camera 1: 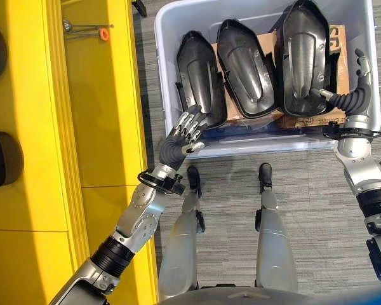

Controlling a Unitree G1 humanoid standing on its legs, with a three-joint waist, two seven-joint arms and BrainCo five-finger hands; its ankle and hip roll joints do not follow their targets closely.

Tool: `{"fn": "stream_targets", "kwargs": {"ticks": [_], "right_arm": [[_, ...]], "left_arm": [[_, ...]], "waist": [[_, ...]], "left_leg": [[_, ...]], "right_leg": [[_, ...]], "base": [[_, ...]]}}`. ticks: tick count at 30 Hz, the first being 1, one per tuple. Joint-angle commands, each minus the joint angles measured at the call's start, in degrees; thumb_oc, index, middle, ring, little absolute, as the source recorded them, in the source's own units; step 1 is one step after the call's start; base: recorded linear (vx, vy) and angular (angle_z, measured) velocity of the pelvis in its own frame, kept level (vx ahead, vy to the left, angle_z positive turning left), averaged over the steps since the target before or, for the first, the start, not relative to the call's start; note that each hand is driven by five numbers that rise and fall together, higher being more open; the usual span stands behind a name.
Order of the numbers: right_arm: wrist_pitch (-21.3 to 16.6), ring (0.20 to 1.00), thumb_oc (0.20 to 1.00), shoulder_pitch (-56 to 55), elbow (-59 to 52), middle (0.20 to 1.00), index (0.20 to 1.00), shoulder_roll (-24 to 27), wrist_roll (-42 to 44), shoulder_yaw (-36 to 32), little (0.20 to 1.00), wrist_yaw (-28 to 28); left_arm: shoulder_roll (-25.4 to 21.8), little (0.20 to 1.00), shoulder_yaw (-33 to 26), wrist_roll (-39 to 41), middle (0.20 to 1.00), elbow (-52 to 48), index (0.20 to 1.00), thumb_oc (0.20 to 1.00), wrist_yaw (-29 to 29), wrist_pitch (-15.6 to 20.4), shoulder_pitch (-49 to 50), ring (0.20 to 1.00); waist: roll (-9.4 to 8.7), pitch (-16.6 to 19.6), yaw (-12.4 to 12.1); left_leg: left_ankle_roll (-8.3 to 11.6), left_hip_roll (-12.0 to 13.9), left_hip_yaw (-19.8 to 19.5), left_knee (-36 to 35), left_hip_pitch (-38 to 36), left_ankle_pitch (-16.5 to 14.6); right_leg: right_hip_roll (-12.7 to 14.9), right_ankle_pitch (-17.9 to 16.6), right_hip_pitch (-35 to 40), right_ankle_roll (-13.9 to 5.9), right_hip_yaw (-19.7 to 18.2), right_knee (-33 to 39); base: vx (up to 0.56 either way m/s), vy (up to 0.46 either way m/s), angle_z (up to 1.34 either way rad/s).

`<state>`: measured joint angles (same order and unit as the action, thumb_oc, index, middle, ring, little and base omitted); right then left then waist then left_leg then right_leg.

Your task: Move parts from the plastic box to the shelf.

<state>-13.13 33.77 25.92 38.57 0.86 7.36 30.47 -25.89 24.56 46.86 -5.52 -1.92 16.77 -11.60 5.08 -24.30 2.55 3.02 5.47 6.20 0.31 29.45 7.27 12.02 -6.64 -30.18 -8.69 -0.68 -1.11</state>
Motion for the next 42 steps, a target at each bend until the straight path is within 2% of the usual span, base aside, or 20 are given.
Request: {"fn": "stream_targets", "kwargs": {"ticks": [1,19,27,42], "right_arm": [[-2.69,1.0,1.0,2.77,1.99,1.0,1.0,1.86,-0.1,0.74,1.0,1.43],[-1.22,1.0,1.0,11.67,13.79,1.0,1.0,3.45,2.55,6.79,1.0,0.62],[-0.56,1.0,1.0,16.88,22.41,1.0,1.0,3.48,5.11,9.5,1.0,0.35],[0.14,1.0,1.0,21.25,33.62,1.0,1.0,3.21,10.02,10.98,1.0,0.59]], "left_arm": [[-1.34,1.0,-0.4,1.02,1.0,-5.52,1.0,1.0,-0.26,2.8,1.66,1.0],[-2.64,1.0,1.19,1.72,1.0,-6.1,1.0,1.0,-0.78,2.76,1.61,1.0],[-3.32,1.0,1.77,1.97,1.0,-6.61,1.0,1.0,-0.63,2.81,1.11,1.0],[-4.02,1.0,2.15,2.35,1.0,-7.58,1.0,1.0,0.2,2.6,1.01,1.0]], "waist": [[-0.67,3.55,-1.72],[-0.16,2.57,-2.57],[-0.24,1.6,-3.1],[0.49,-0.56,-3.49]], "left_leg": [[5.2,5.42,-4.54,4.89,-0.74,-3.6],[5.04,5.49,-4.91,5.97,0.66,-3.91],[4.84,5.19,-5.86,8.26,3.95,-4.2],[4.59,4.98,-6.25,10.16,7.44,-4.66]], "right_leg": [[1.67,0.11,-6.67,-0.7,-1.6,-9.82],[1.22,0.57,-8.27,-0.43,-1.53,-11.28],[1.01,0.57,-10.44,-0.17,-1.41,-12.59],[0.62,1.73,-13.92,0.11,-1.69,-15.36]], "base": [[0.0,0.0,0.0],[0.0,0.0,0.0],[0.0,0.0,0.0],[0.0,-0.001,0.01]]}}
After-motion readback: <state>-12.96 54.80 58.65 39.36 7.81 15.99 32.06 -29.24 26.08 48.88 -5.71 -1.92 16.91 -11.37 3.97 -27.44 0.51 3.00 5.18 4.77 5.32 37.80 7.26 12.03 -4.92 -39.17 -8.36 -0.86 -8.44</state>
